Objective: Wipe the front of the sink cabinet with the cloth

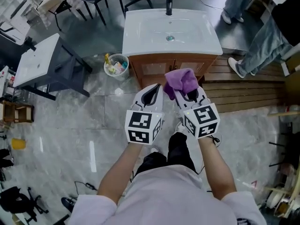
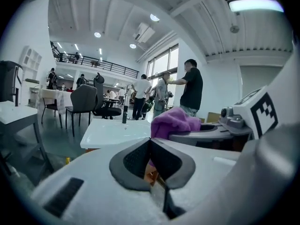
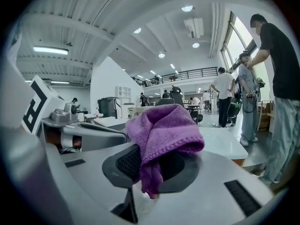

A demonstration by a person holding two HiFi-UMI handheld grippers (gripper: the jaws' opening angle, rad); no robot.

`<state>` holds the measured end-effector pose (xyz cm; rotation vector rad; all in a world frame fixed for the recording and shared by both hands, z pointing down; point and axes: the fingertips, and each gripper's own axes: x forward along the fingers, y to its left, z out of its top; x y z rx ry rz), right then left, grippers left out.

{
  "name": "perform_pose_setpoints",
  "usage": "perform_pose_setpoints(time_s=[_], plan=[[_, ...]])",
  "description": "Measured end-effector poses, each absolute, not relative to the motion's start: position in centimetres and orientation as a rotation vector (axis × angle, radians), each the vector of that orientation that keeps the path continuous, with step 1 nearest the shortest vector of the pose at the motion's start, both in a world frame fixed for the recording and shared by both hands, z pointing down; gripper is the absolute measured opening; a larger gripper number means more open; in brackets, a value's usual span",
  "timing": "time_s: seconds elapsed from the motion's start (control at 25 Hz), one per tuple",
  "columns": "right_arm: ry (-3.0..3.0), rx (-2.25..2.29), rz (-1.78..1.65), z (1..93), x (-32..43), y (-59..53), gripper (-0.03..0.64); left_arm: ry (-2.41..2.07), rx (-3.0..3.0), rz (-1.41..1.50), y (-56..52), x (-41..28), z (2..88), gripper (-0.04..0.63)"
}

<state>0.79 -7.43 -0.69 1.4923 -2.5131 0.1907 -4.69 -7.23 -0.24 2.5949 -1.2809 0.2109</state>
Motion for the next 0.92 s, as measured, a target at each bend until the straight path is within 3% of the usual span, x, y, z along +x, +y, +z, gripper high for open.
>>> perform_pose_setpoints(time_s=[0.92], plan=[[-2.518,1.525,0.153,-2.4,-2.0,-3.3,0.066,-1.244,2.626,0.176,-3.3,-5.6,-2.2,0.005]])
